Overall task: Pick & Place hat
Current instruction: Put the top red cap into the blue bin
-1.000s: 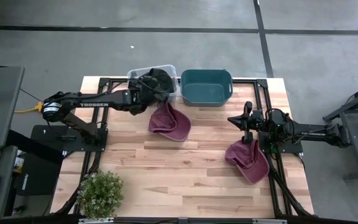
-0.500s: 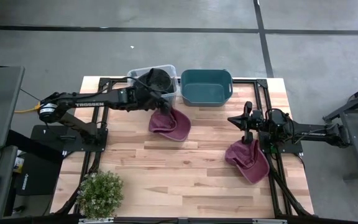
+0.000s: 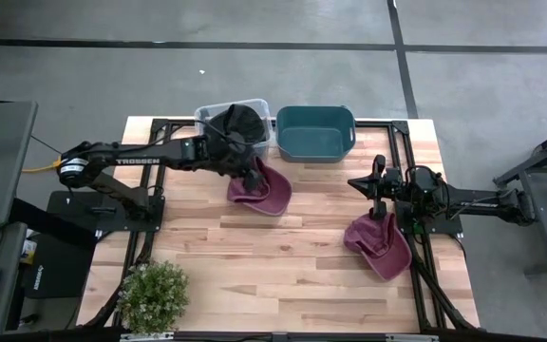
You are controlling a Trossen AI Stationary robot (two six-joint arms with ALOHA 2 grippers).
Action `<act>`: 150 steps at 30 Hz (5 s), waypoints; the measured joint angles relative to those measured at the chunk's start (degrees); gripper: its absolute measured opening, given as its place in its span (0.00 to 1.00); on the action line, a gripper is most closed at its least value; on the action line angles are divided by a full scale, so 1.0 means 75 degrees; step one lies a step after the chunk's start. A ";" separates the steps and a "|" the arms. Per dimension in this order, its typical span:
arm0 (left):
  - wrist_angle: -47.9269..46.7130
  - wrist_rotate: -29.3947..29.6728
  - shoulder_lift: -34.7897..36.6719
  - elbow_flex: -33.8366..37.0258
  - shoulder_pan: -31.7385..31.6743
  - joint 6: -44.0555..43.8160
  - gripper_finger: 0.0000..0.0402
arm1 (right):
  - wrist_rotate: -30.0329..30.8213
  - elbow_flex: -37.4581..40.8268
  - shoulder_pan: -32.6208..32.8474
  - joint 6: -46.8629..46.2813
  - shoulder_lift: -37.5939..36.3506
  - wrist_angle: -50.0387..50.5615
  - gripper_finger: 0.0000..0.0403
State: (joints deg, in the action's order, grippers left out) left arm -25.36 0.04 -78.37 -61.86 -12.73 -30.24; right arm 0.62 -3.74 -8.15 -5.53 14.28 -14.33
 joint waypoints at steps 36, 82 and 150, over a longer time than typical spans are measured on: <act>0.1133 0.1623 0.2750 0.3768 0.2485 0.0451 0.57 | 0.0003 -0.0001 -0.0001 0.0001 0.0000 0.0050 0.00; 0.4773 0.3724 0.2280 0.6136 0.3398 0.3410 0.57 | 0.0000 0.0001 -0.0001 0.0001 0.0000 0.0047 0.00; 0.6280 0.2940 0.0511 0.6131 0.2398 0.2993 0.00 | 0.0001 0.0000 0.0000 0.0001 0.0003 0.0045 0.00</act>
State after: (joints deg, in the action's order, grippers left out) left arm 21.74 22.09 -74.54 -15.88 5.26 -7.79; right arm 0.63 -3.74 -8.15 -5.52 14.31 -13.99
